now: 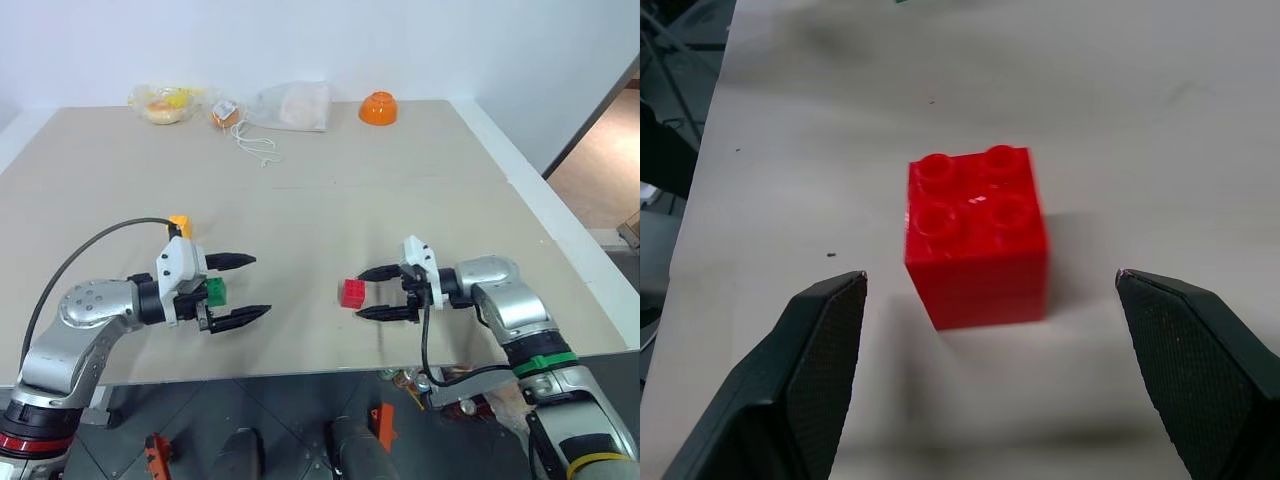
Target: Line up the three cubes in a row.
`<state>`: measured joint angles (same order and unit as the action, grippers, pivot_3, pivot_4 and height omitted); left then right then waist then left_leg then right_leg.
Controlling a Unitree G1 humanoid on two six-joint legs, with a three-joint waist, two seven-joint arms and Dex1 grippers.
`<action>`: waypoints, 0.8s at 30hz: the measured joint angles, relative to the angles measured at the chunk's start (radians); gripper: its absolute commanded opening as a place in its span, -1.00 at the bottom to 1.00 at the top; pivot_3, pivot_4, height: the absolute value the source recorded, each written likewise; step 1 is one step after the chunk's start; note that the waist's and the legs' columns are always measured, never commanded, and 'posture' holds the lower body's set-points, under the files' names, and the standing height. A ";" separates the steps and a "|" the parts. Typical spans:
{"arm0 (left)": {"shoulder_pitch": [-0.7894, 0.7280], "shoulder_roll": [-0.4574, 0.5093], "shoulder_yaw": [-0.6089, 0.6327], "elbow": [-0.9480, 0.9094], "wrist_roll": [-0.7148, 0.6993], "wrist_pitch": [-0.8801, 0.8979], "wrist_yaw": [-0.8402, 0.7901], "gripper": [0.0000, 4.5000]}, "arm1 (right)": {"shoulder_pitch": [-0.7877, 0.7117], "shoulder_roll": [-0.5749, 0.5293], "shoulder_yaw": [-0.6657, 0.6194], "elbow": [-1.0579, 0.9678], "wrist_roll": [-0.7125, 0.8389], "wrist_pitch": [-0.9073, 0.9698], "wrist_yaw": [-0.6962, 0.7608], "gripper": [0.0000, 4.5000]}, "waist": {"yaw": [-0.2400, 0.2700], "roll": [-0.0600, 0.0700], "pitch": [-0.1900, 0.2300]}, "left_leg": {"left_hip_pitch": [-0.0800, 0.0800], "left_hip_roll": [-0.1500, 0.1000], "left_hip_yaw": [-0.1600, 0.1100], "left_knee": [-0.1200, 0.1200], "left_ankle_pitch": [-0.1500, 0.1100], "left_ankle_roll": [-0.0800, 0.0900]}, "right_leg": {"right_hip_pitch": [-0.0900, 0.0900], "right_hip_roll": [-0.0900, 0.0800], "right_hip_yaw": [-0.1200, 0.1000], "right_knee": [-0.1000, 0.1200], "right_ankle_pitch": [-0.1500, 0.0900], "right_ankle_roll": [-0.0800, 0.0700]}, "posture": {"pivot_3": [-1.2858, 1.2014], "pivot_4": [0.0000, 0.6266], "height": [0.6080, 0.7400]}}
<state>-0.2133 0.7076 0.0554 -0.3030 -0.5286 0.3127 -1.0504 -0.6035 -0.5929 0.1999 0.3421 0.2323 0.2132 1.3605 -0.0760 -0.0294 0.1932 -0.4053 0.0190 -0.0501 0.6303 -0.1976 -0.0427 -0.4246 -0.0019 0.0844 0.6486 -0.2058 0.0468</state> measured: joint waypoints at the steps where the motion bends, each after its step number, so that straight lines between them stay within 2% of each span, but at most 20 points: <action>1: -0.002 -0.008 -0.004 0.001 0.000 0.000 0.000 0.98 | 0.000 0.006 0.003 0.000 -0.002 -0.002 -0.002 0.82 | 0.000 0.000 0.000 | 0.000 0.000 0.000 0.001 0.000 0.000 | 0.000 0.000 0.000 0.000 0.000 0.000 | 0.03 -0.52 1.00; 11: -0.025 -0.041 -0.058 0.009 0.011 0.001 0.006 0.98 | 0.000 0.034 0.018 0.005 -0.011 -0.007 -0.011 0.82 | 0.001 0.000 0.000 | 0.000 0.000 0.000 0.002 0.000 0.000 | 0.001 0.000 0.000 0.000 0.001 0.001 | 0.03 -0.52 1.00; 20: 0.016 -0.053 -0.058 0.008 0.013 0.000 0.023 1.00 | 0.000 0.046 0.016 0.023 -0.008 -0.019 -0.015 -0.44 | 0.001 0.000 0.000 | 0.000 0.000 0.000 0.002 0.000 0.000 | 0.001 0.000 0.000 0.000 0.001 0.001 | 0.03 -0.52 1.00; 24: 0.065 -0.045 -0.050 0.009 0.021 -0.008 0.020 1.00 | -0.001 0.047 0.016 0.030 -0.006 -0.024 -0.014 -0.44 | 0.000 0.000 0.000 | 0.000 0.000 0.000 0.002 0.000 0.000 | 0.001 0.000 0.000 0.000 0.001 0.000 | 0.03 -0.52 1.00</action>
<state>-0.1483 0.6622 0.0057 -0.2937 -0.5077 0.3043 -1.0309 -0.6044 -0.5463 0.2156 0.3718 0.2262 0.1891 1.3470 -0.0761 -0.0294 0.1932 -0.4055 0.0194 -0.0501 0.6325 -0.1976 -0.0427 -0.4239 -0.0016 0.0845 0.6488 -0.2048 0.0471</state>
